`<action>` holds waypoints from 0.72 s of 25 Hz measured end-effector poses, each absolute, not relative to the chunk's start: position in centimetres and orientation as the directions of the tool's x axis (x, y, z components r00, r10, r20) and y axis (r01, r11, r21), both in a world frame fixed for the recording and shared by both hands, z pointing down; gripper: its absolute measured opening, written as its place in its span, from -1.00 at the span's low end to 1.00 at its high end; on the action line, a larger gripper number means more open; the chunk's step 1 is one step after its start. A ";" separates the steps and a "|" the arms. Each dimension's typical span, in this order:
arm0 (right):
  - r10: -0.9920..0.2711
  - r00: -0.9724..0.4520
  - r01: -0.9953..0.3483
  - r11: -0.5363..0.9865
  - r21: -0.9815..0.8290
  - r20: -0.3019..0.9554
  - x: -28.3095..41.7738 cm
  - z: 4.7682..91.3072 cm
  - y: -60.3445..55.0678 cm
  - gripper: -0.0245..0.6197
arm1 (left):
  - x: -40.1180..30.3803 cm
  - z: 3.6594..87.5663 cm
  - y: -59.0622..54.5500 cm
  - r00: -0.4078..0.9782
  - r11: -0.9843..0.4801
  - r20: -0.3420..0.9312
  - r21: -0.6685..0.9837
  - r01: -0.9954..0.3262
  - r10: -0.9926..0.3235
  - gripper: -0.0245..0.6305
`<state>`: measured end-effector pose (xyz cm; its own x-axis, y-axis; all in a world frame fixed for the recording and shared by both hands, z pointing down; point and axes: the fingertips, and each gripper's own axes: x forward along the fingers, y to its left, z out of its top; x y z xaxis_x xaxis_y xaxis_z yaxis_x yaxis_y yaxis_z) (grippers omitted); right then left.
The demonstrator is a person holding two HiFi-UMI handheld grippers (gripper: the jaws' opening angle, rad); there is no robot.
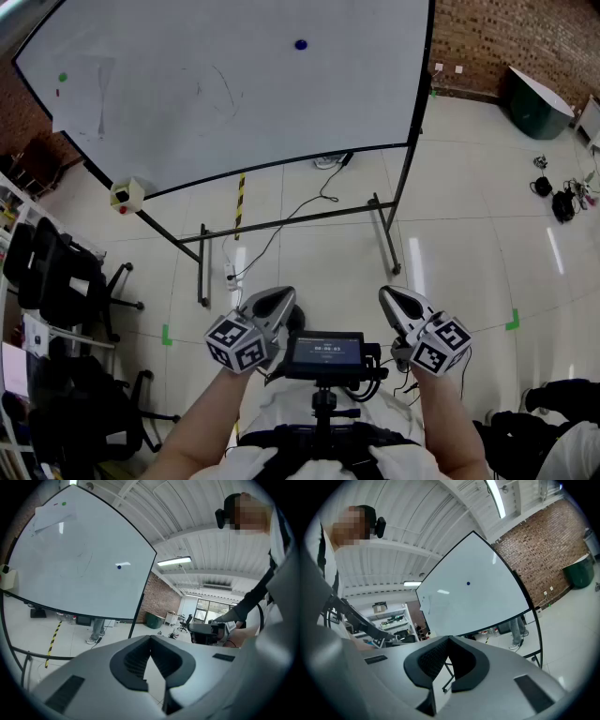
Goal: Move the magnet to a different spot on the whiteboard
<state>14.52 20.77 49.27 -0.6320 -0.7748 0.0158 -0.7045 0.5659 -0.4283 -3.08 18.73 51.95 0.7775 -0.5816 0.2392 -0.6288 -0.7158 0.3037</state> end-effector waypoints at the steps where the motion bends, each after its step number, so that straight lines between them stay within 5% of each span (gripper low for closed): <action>1: -0.773 -0.634 -0.703 0.568 -0.428 0.015 14.4 49.1 20.6 -0.82 | -3.2 51.8 18.6 0.775 -0.713 0.237 0.304 -0.631 -0.586 -0.85; 18: -0.739 -0.673 -0.666 0.624 -0.409 -0.030 13.3 47.2 18.4 -0.82 | -5.2 49.7 17.6 0.720 -0.668 0.221 0.270 -0.693 -0.658 -0.85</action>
